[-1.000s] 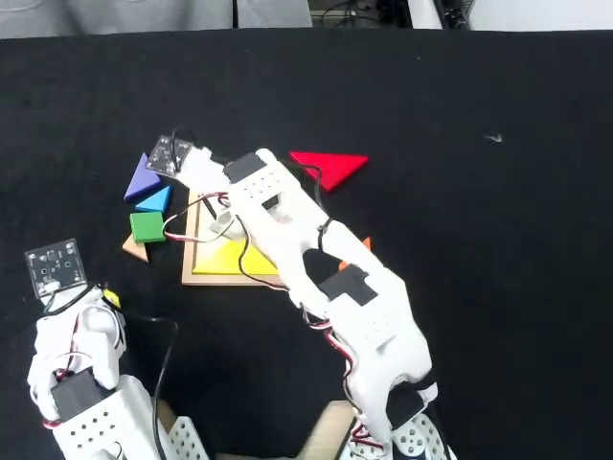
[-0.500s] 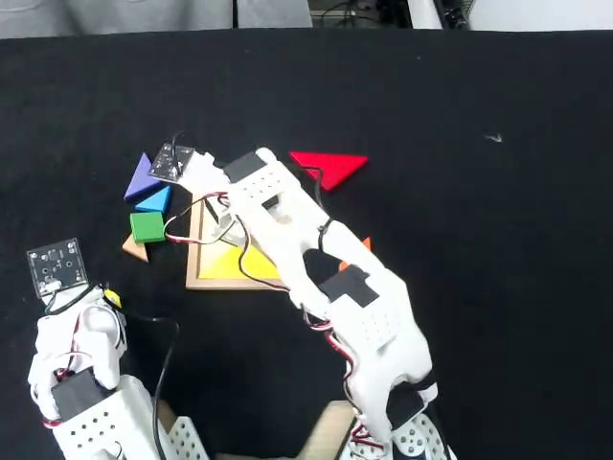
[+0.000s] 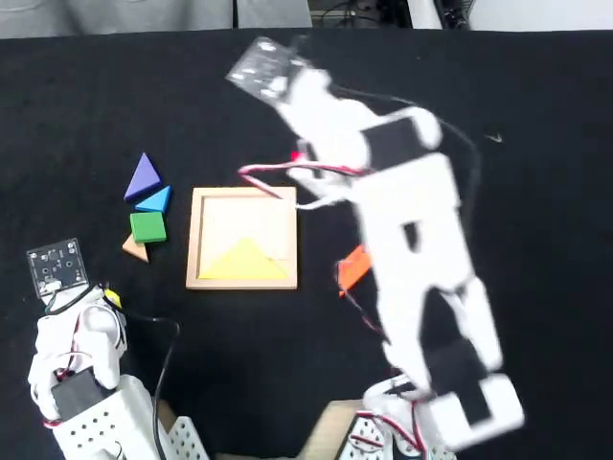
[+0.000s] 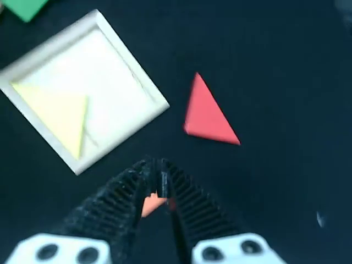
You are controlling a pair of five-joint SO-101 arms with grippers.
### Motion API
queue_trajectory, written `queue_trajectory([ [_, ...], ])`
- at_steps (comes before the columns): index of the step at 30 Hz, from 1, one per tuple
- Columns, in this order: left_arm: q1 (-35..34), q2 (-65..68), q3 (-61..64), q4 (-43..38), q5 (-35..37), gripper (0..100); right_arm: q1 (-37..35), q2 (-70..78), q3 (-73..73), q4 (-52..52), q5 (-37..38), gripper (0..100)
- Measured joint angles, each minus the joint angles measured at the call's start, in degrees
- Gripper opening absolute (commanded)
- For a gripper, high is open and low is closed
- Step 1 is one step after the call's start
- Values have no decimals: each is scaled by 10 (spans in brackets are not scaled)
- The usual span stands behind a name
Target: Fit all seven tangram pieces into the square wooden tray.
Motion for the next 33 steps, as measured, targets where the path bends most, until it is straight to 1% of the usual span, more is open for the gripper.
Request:
queue_trajectory([
  [3, 0, 0, 0, 0, 0, 160, 52, -58, 95, -3, 29, 11],
  [5, 0, 0, 0, 0, 0, 160, 92, -84, 171, -27, 34, 11],
  [10, 0, 0, 0, 0, 0, 160, 186, -104, 393, -150, 40, 11],
  [13, 0, 0, 4, 0, 0, 160, 214, -104, 505, -224, 67, 11],
  [17, 0, 0, 4, 0, 0, 160, 210, -104, 600, -273, 95, 11],
  [21, 0, 0, 4, 0, 0, 160, 193, -104, 644, -324, 97, 11],
  [26, 0, 0, 4, 0, 0, 160, 192, -98, 645, -345, 97, 11],
  [29, 0, 0, 4, 0, 0, 160, 193, -62, 644, -371, 93, 11],
  [33, 0, 0, 4, 0, 0, 160, 193, 1, 620, -378, 69, 11],
])
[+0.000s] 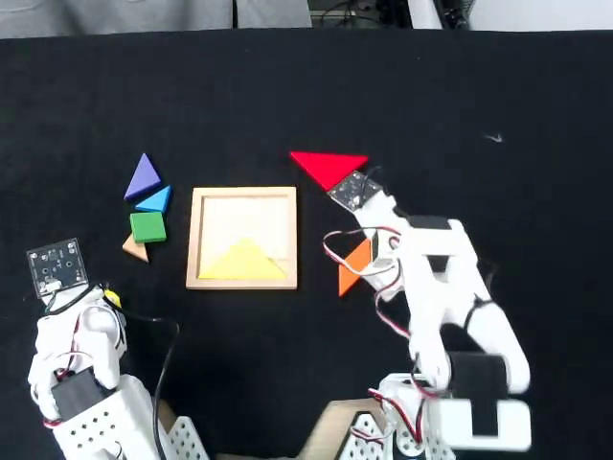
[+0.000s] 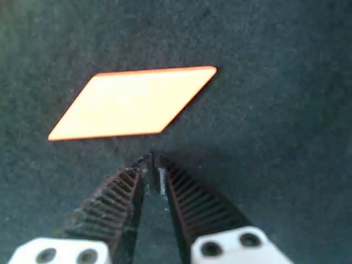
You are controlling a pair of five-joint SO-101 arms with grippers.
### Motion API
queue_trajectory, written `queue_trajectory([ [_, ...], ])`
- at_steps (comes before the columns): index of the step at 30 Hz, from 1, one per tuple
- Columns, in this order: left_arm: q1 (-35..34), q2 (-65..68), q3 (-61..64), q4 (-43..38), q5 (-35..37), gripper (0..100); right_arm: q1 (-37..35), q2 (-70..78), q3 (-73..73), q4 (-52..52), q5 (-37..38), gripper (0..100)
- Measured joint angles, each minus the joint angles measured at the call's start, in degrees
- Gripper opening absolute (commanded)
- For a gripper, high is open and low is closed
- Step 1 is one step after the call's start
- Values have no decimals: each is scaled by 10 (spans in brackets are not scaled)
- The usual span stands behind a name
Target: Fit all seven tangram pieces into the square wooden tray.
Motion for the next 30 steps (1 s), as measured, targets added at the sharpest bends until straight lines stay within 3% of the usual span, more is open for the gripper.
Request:
queue_trajectory([
  [14, 0, 0, 0, 0, 0, 160, -12, 105, -95, 2, -6, 11],
  [30, 0, 0, 0, 0, 0, 160, -106, 125, -180, 0, -44, 11],
])
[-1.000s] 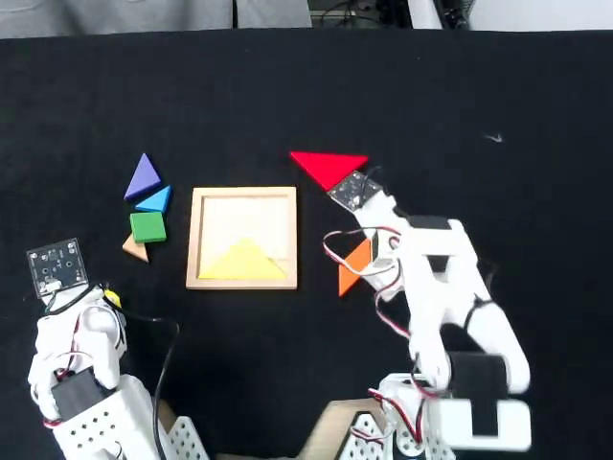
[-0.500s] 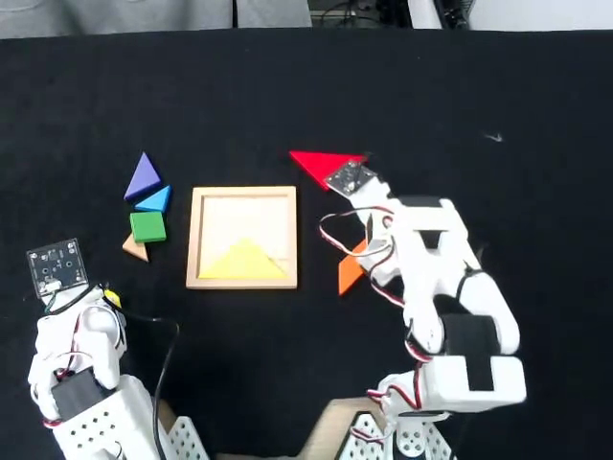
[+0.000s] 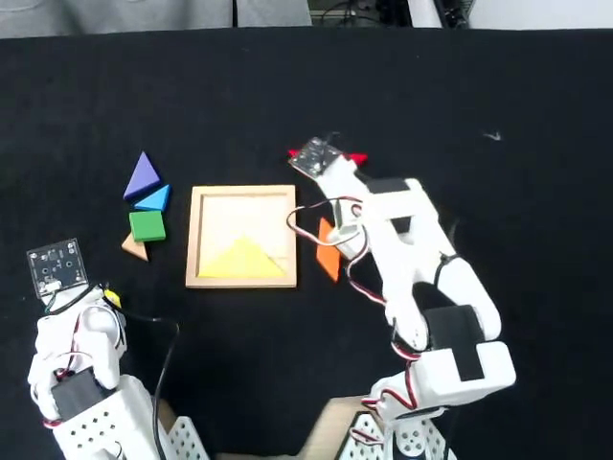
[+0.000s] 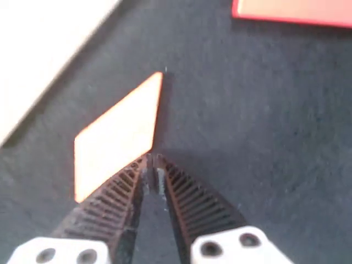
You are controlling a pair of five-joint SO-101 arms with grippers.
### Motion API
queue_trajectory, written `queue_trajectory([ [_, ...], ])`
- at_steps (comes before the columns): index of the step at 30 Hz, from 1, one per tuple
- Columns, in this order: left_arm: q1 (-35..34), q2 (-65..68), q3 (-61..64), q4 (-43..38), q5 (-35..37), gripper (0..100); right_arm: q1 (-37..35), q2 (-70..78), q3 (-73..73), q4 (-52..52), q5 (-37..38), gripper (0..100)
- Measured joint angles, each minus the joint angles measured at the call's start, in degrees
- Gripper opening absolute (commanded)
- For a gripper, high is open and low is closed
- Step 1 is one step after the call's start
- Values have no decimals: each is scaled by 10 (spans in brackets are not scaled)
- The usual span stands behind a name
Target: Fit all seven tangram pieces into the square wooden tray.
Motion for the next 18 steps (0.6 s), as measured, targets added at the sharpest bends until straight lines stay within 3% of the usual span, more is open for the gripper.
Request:
queue_trajectory([
  [11, 0, 0, 0, 0, 0, 160, -53, 0, -5, 13, -3, 11],
  [18, 0, 0, 0, 0, 0, 160, -62, -98, -2, 63, -111, 13],
])
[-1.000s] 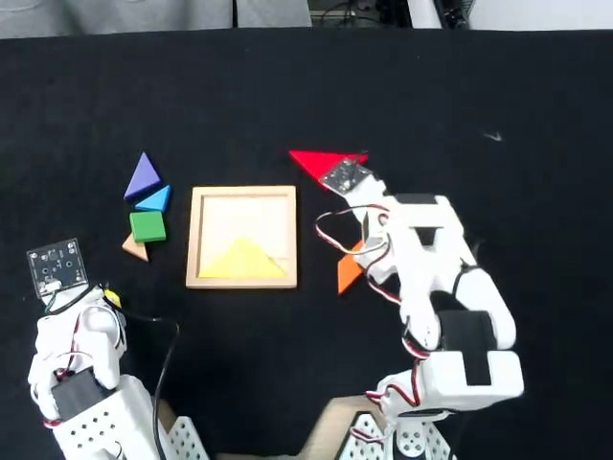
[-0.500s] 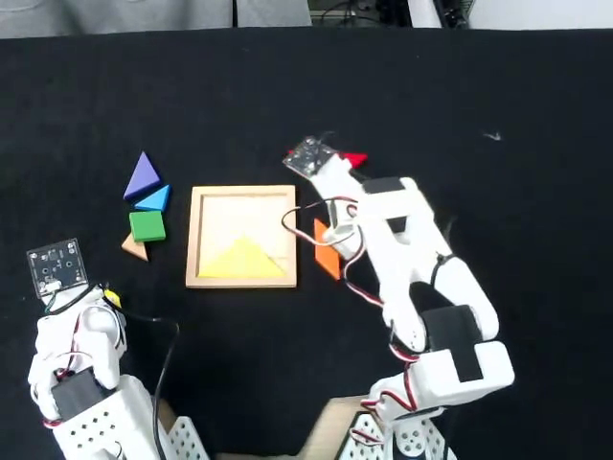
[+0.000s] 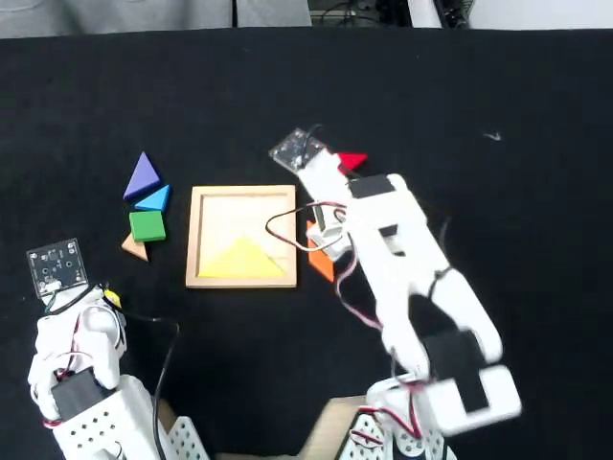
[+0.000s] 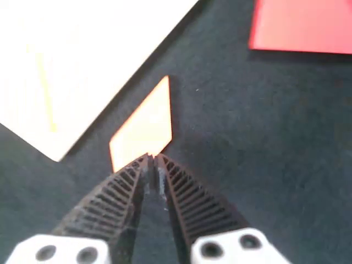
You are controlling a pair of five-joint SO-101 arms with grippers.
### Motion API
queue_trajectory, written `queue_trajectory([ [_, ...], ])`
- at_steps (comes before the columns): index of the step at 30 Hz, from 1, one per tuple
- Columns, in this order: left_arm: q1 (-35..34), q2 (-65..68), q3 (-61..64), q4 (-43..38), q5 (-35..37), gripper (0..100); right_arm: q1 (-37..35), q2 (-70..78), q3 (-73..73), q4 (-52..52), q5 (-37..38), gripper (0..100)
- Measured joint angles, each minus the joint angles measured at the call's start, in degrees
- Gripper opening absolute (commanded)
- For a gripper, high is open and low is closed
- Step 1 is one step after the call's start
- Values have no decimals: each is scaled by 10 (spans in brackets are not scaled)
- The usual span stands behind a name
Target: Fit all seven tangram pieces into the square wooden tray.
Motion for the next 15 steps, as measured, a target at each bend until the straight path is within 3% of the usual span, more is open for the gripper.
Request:
queue_trajectory([
  [2, 0, 0, 0, 0, 0, 160, -11, -32, 17, 1, -36, 46],
  [7, 0, 0, 0, 0, 0, 160, -19, -45, 25, 11, -159, 254],
  [15, 0, 0, 0, 0, 0, 160, -29, 36, 3, 16, -320, 259],
])
